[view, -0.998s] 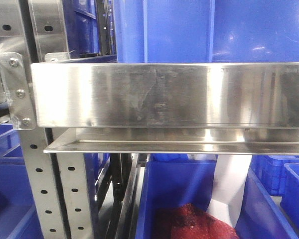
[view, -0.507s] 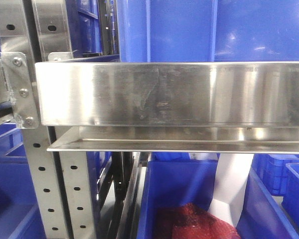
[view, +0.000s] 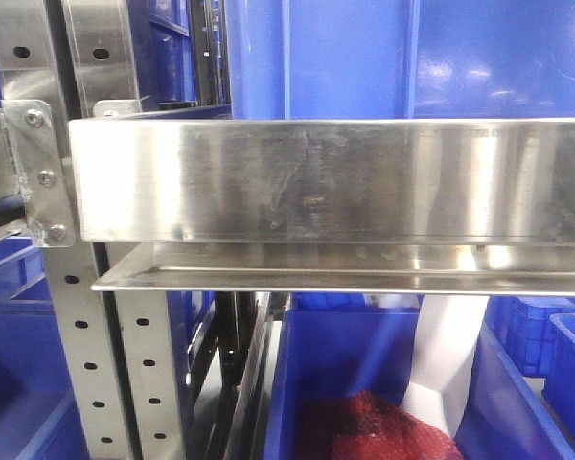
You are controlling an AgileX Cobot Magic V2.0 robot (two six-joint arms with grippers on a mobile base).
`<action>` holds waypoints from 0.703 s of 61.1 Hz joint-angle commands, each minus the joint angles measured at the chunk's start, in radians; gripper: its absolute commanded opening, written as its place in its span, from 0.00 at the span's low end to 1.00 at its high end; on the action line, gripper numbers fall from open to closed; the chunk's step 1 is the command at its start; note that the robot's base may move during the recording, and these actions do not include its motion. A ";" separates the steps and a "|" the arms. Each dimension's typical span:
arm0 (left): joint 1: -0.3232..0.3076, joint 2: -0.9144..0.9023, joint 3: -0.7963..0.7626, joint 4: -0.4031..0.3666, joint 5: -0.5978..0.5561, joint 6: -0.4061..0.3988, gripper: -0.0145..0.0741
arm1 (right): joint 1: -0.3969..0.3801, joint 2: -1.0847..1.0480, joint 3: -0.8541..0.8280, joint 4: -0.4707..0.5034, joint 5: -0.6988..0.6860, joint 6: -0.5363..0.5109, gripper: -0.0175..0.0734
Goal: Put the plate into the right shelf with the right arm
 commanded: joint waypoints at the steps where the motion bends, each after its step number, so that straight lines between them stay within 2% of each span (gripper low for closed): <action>1: 0.002 -0.012 0.008 -0.008 -0.084 -0.003 0.11 | -0.033 0.048 -0.046 -0.014 -0.061 -0.006 0.23; 32: 0.002 -0.012 0.008 -0.008 -0.084 -0.003 0.11 | -0.041 0.256 -0.046 -0.014 0.083 -0.006 0.23; 36: 0.002 -0.012 0.008 -0.008 -0.084 -0.003 0.11 | -0.041 0.257 -0.046 -0.013 0.102 -0.006 0.29; 43: 0.002 -0.012 0.008 -0.008 -0.084 -0.003 0.11 | -0.041 0.254 -0.046 -0.013 0.123 -0.006 0.52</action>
